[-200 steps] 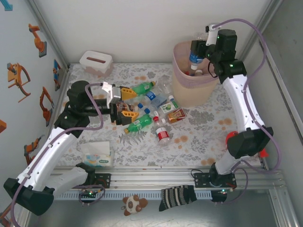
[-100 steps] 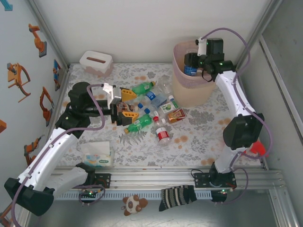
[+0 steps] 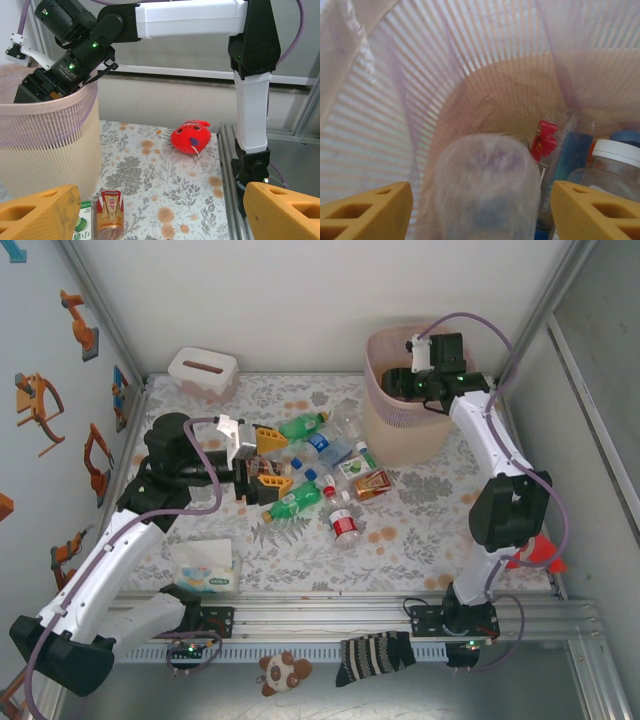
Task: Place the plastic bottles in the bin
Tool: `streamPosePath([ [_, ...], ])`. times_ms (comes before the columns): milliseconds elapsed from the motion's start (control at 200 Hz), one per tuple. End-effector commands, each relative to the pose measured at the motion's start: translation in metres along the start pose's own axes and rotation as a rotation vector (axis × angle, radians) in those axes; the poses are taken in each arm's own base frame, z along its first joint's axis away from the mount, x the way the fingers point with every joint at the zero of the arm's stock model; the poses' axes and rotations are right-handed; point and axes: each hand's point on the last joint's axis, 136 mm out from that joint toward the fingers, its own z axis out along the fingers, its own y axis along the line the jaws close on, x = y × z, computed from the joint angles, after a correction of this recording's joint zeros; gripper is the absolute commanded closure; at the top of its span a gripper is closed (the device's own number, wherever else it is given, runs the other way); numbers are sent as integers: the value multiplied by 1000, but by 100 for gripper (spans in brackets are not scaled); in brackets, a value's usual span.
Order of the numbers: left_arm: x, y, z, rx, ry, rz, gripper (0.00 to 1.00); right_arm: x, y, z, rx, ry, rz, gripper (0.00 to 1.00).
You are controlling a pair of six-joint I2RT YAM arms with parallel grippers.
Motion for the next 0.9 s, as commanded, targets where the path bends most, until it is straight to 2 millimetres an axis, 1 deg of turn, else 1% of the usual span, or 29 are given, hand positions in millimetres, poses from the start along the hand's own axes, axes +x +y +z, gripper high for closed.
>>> streamPosePath([
  [0,1,3,-1,-6,0,2,16,-7,8,-26,-15,-5,-6,24],
  [150,1,5,0,-8,0,2,16,-19,14,-45,-10,-39,-20,23],
  [325,1,8,2,-10,3,-3,16,-30,20,-64,-11,-74,-25,28],
  [466,7,18,3,-54,28,-31,16,-35,23,-79,-3,-97,-30,30],
  [571,18,35,6,-121,74,-75,16,-37,26,-91,-2,-115,-30,32],
  [646,29,50,8,-181,120,-120,16,-38,28,-100,-1,-129,-27,32],
  [806,60,91,4,-372,240,-234,17,-37,32,-123,11,-162,-25,34],
  [891,77,108,0,-458,308,-299,18,-34,34,-136,21,-181,-29,34],
])
